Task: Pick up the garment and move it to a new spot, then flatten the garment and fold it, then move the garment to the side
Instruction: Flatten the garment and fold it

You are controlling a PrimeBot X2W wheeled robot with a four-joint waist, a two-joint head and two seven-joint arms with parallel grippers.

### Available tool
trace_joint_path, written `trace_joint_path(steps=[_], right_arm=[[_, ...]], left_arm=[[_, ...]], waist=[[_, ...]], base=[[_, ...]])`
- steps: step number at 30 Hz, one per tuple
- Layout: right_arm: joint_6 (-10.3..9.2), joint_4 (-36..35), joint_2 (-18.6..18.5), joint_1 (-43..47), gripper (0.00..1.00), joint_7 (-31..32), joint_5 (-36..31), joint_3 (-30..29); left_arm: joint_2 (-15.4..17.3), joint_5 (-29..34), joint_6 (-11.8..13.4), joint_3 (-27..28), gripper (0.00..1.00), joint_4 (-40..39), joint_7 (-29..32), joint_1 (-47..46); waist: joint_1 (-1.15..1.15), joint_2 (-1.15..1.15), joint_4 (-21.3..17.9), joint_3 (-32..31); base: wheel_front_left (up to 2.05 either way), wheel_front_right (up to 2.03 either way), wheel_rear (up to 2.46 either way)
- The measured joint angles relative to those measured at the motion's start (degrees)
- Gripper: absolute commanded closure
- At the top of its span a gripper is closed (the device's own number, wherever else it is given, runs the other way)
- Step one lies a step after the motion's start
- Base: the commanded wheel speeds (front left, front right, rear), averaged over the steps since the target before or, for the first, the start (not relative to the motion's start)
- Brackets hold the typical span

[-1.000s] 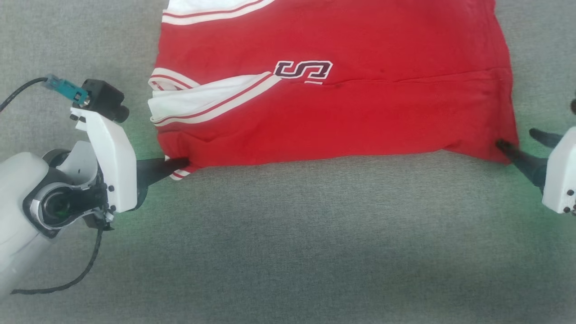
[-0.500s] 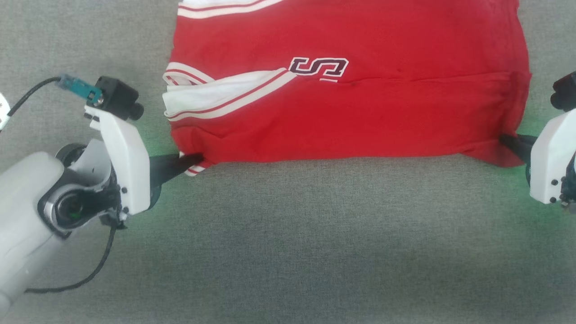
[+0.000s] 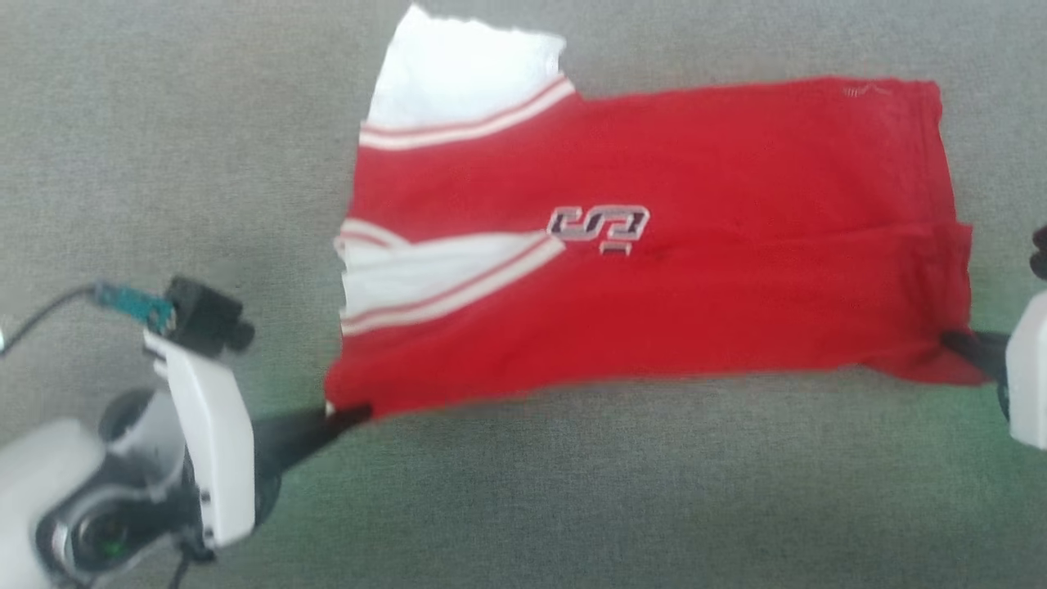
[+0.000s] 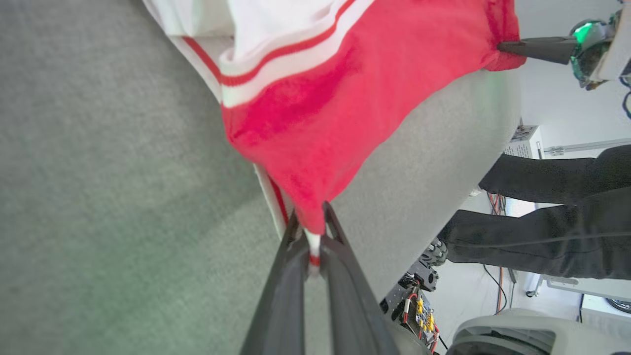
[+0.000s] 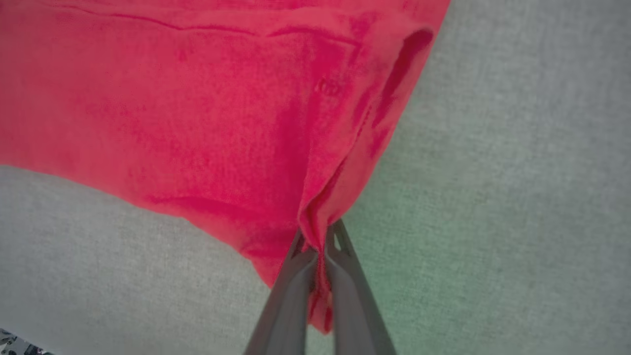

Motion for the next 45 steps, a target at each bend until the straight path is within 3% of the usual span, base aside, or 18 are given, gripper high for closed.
trace_joint_path(steps=[4,9,10,11,12,13,14,19,24,31,38,45], right_arm=[[0.0,-0.91,-1.41,2.85,1.0,0.9,1.34,-0.81],[0.0,-2.44,-2.33,5.93,1.0,0.64,2.34,-2.46],[0.0,-2.64,-2.3,6.12,0.89,0.08,2.32,-2.57],[0.0,-2.86,-2.26,6.22,0.64,-0.48,2.14,-2.65],[0.0,-3.05,-2.16,6.24,0.29,-1.24,1.93,-2.82],[0.0,-3.31,-1.99,6.25,0.0,-2.1,1.85,-3.0],[0.0,-3.58,-1.87,6.25,0.0,-2.79,1.77,-3.07],[-0.01,-4.95,-1.8,6.15,0.0,-8.89,-0.02,-5.1],[-0.02,-6.95,0.43,3.47,0.0,-20.3,-4.54,-6.3],[-0.02,-6.31,9.59,-2.05,0.0,-33.97,-10.25,-4.88],[-0.02,-5.49,16.59,-4.94,0.0,-42.79,-12.44,-4.07],[-0.01,-5.22,18.68,-5.05,0.0,-46.2,-12.98,-3.81]], left_arm=[[2.63,0.07,1.31,-0.69,1.0,-5.25,-2.18,3.67],[2.85,0.49,2.4,-1.34,1.0,-8.0,-4.17,5.7],[2.76,0.49,2.48,-1.3,1.0,-8.08,-4.36,5.76],[2.75,0.51,2.72,-1.3,0.96,-8.09,-4.74,5.86],[2.75,0.74,2.92,-1.25,0.78,-8.01,-5.01,5.99],[2.75,1.43,3.19,-1.02,0.04,-7.8,-5.87,6.16],[2.74,1.6,3.6,-0.69,0.0,-7.55,-6.47,6.29],[4.23,0.19,5.41,2.66,0.0,-5.9,-11.66,6.64],[4.59,1.2,6.34,7.64,0.0,-1.66,-20.45,5.86],[-0.27,4.33,7.44,12.74,0.0,12.85,-27.77,-1.8],[-5.54,11.35,6.77,10.77,0.0,27.46,-20.75,-16.91],[-9.38,13.39,4.23,7.72,0.0,39.89,-6.43,-29.44]], waist=[[0.0,0.0,0.41,-0.44],[0.0,0.0,0.87,-0.8],[0.0,0.0,0.8,-0.86],[0.0,0.0,0.71,-0.94],[0.0,0.0,0.61,-1.05],[0.0,0.0,0.52,-1.2],[0.0,0.0,0.44,-1.36],[0.0,0.0,-0.16,-2.35],[0.0,0.0,-1.25,-2.5],[0.0,0.0,-4.17,-0.23],[0.0,0.0,-8.52,3.23],[0.0,0.0,-13.09,5.97]], base=[[0.0,0.0,0.0],[0.0,0.0,0.0],[0.0,0.0,0.0],[0.0,0.0,0.0],[0.0,0.0,0.0],[0.0,0.0,0.0],[0.0,0.0,0.0],[0.0,0.0,0.0],[0.0,0.0,0.0],[0.0,0.0,0.0],[0.0,0.0,0.0],[0.0,0.0,0.0]])
